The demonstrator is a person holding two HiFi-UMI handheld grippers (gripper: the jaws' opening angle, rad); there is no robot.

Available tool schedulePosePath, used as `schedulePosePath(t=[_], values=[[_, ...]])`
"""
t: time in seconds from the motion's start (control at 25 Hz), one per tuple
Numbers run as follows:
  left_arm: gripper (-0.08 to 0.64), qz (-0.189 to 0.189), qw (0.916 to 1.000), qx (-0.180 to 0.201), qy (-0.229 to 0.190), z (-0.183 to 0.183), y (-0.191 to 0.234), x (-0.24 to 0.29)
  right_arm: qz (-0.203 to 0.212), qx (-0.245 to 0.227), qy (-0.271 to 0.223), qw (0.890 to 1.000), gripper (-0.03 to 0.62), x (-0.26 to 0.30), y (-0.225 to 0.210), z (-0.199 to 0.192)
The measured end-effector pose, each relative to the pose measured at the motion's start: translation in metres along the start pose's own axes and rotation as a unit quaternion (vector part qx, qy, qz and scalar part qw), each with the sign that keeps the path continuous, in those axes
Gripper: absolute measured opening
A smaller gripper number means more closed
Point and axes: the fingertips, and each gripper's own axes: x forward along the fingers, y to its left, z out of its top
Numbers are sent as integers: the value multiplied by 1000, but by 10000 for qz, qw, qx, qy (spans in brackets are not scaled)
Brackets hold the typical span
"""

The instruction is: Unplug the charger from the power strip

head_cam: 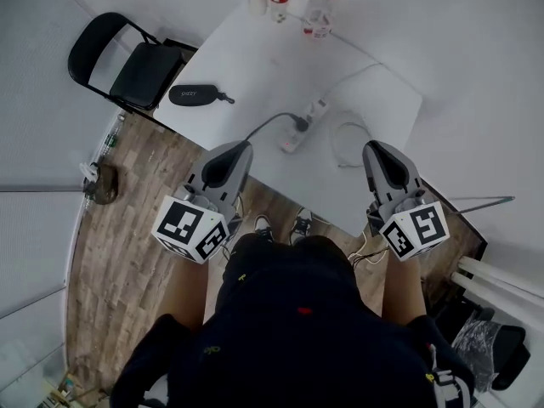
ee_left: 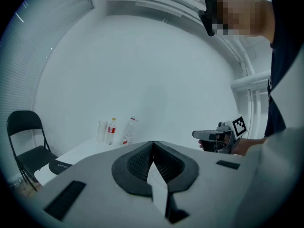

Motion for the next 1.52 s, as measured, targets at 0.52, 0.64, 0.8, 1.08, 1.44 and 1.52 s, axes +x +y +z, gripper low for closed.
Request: schedulePosePath(t=[0.52,0.64,0.8,1.08,1.44,1.52], values=[[20,787,9946,-336,592,-53,14,73,727,-141,581,9956,32,67,-65,-57],[20,660,9944,-453,686,-72,19,93,787,-232,843,9931,34,86,-69,-74],[20,425,9938,-435,933,-100,28,121,790,-442,1130,9895,36,114,-69,-92],[20,169,9868,-602,1497,-155,40,155,977,-833,1776,9757,127,159,-60,-134],[20,-100,9762,-793,2015,-209,44,175,1262,-1154,2889,9420,173,188,-61,-210],[20,-107,9752,-822,2053,-214,44,178,1282,-1151,2985,9387,173,190,-62,-220]])
